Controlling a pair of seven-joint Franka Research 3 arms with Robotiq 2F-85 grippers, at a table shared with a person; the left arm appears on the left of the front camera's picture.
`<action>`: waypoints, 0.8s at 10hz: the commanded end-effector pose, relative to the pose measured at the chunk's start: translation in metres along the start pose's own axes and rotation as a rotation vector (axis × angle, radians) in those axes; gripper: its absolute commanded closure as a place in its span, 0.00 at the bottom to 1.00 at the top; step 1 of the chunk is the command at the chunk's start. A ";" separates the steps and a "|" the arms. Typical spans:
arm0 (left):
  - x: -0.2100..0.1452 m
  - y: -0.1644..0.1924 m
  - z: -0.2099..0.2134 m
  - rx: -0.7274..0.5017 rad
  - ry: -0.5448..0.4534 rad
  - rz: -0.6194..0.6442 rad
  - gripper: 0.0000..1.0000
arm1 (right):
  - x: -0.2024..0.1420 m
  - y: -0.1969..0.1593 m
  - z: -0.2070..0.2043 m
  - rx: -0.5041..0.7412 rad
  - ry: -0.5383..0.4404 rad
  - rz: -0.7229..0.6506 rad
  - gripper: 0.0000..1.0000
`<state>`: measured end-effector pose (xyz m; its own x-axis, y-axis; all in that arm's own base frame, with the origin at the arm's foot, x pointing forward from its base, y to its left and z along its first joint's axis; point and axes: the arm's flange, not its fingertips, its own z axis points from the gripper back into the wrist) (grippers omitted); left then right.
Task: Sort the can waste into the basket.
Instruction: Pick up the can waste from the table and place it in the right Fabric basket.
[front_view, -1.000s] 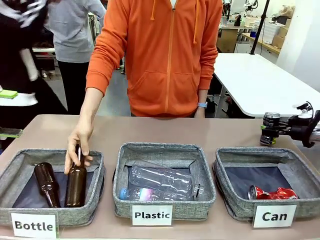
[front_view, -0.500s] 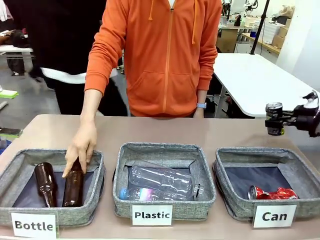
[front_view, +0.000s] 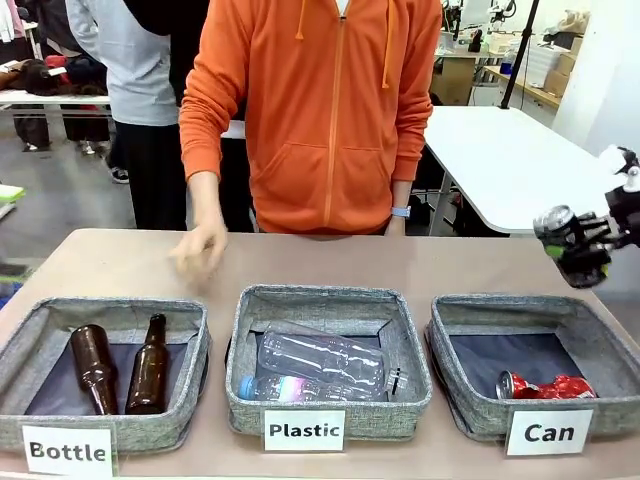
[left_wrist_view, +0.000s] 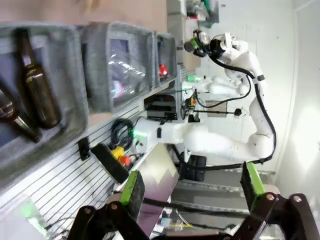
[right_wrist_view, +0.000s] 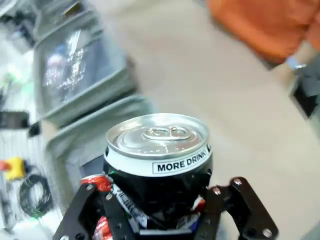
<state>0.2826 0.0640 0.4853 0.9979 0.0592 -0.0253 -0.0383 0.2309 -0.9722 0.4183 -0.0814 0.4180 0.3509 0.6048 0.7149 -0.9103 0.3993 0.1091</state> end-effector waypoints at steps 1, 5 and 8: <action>-0.023 0.002 0.068 0.095 -0.012 0.020 0.00 | 0.005 0.020 0.001 0.156 0.106 0.048 1.00; -0.028 0.004 0.095 0.108 -0.091 -0.012 0.00 | -0.001 0.032 -0.025 0.274 0.213 0.110 1.00; -0.027 -0.011 -0.037 0.042 0.263 -0.030 0.00 | -0.012 0.040 -0.062 0.282 0.319 0.109 1.00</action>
<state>0.2548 0.0669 0.4914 0.9963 -0.0800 -0.0326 -0.0095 0.2744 -0.9616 0.3912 -0.0406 0.3788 0.2558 0.8037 0.5372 -0.9551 0.1243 0.2689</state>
